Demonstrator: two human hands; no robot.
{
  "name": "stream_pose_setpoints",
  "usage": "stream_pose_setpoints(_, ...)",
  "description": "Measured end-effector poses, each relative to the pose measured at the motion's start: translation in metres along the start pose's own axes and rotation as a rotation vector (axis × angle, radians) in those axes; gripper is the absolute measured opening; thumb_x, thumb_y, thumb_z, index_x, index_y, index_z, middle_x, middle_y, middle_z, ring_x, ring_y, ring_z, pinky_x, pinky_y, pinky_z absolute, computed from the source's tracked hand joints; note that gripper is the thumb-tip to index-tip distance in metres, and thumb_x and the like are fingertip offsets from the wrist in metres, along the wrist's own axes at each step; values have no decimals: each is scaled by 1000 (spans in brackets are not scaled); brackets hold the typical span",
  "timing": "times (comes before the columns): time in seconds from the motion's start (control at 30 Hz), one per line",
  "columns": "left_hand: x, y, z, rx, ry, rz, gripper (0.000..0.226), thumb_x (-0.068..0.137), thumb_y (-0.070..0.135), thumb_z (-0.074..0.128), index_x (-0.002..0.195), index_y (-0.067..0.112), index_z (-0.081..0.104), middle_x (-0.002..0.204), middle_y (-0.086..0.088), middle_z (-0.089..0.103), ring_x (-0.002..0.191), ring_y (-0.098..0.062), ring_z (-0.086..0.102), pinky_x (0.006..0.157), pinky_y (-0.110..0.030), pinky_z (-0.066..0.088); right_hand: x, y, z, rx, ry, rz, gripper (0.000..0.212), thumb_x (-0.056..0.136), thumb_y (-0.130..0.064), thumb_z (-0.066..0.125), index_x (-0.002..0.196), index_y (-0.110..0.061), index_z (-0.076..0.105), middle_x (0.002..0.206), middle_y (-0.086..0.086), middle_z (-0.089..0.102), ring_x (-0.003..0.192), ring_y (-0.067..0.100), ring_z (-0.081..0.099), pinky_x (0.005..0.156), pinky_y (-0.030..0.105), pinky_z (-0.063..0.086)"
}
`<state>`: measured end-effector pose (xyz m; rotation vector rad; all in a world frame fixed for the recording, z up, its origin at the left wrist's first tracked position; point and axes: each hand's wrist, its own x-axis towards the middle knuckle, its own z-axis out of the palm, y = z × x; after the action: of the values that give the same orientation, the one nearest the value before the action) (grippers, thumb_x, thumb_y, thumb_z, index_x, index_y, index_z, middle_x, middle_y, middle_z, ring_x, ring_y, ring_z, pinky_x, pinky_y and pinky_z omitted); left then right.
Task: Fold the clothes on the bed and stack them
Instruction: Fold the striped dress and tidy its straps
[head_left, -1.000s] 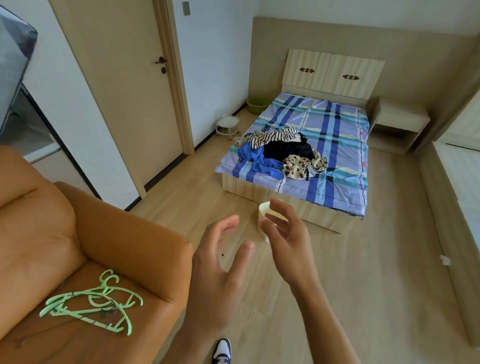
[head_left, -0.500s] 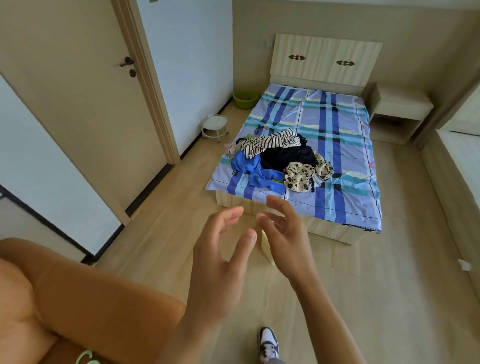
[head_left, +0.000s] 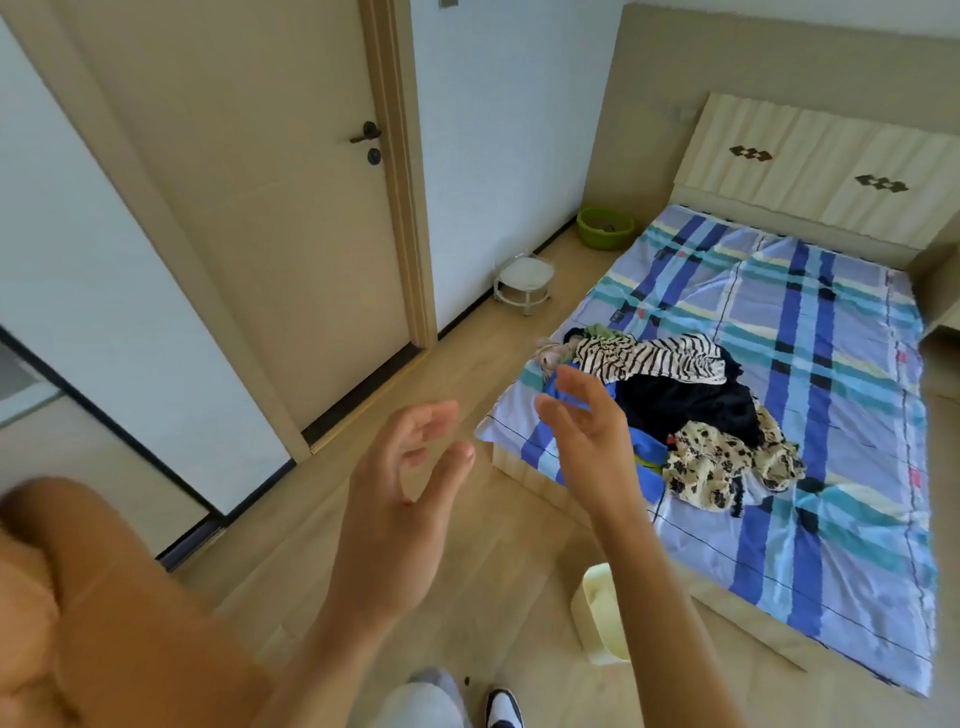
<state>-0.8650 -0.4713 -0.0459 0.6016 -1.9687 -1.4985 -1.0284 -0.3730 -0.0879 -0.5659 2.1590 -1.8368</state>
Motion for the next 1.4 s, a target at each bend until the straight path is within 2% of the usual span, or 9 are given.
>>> stream_pose_setpoints(0.17, 77, -26, -15, 7, 91, -65, 42, 82, 55, 58, 117, 32, 65, 117, 17, 68, 115, -8, 62, 102, -42, 50, 80, 6, 46, -20, -77, 17, 48, 90, -38, 64, 136, -31, 54, 131, -14, 60, 120, 4, 58, 95, 27, 50)
stream_pose_setpoints(0.27, 134, -47, -24, -19, 85, -86, 41, 81, 53, 59, 116, 32, 65, 116, 16, 69, 114, -6, 62, 101, -41, 50, 130, 11, 79, -11, -94, 13, 43, 97, -22, 63, 138, -22, 53, 129, -10, 59, 108, -1, 61, 74, 12, 52)
stream_pose_setpoints(0.33, 178, -63, -33, -20, 64, -91, 37, 84, 49, 61, 116, 33, 65, 115, 17, 68, 113, -5, 62, 102, -39, 50, 173, 16, 106, -40, -94, 11, 44, 97, -21, 62, 139, -20, 52, 131, -10, 57, 108, -4, 59, 68, 4, 47)
stream_pose_setpoints(0.47, 272, -85, -57, -11, 4, -93, 34, 86, 50, 59, 117, 38, 63, 119, 19, 66, 116, -4, 60, 103, -39, 49, 253, 15, 161, -52, -54, -4, 45, 96, -25, 63, 139, -25, 51, 132, -12, 58, 110, -2, 61, 72, 10, 48)
stream_pose_setpoints(0.57, 343, -95, -70, -16, -61, -80, 31, 89, 42, 61, 118, 32, 64, 116, 18, 67, 116, -4, 60, 103, -39, 49, 305, 11, 193, -14, -5, 41, 44, 95, -26, 64, 138, -26, 52, 131, -9, 60, 111, 2, 63, 74, 10, 48)
stream_pose_setpoints(0.73, 448, -104, -74, -34, -171, -55, 33, 88, 44, 60, 116, 29, 66, 115, 18, 68, 117, -1, 59, 103, -34, 48, 382, 7, 219, -8, 80, 69, 41, 95, -25, 65, 135, -27, 54, 129, -7, 61, 105, -5, 63, 76, 10, 49)
stream_pose_setpoints(1.0, 604, -144, -41, -16, -274, -27, 39, 84, 53, 56, 115, 31, 66, 117, 17, 68, 116, -6, 61, 102, -39, 48, 534, 26, 249, -25, 195, 96, 44, 94, -24, 65, 137, -25, 53, 126, -8, 61, 96, -13, 61, 72, 6, 48)
stream_pose_setpoints(1.2, 739, -161, 6, 33, -334, -18, 31, 88, 41, 61, 116, 29, 66, 115, 17, 69, 115, -2, 61, 104, -36, 48, 680, 43, 241, -3, 287, 84, 47, 95, -28, 65, 139, -25, 51, 125, -9, 61, 103, -3, 62, 90, 29, 53)
stream_pose_setpoints(1.4, 869, -164, 64, 2, -398, -4, 33, 88, 41, 61, 116, 24, 67, 116, 16, 69, 116, -1, 61, 103, -32, 48, 804, 45, 223, 20, 357, 92, 48, 94, -31, 65, 140, -26, 50, 125, -11, 60, 100, -11, 60, 86, 19, 49)
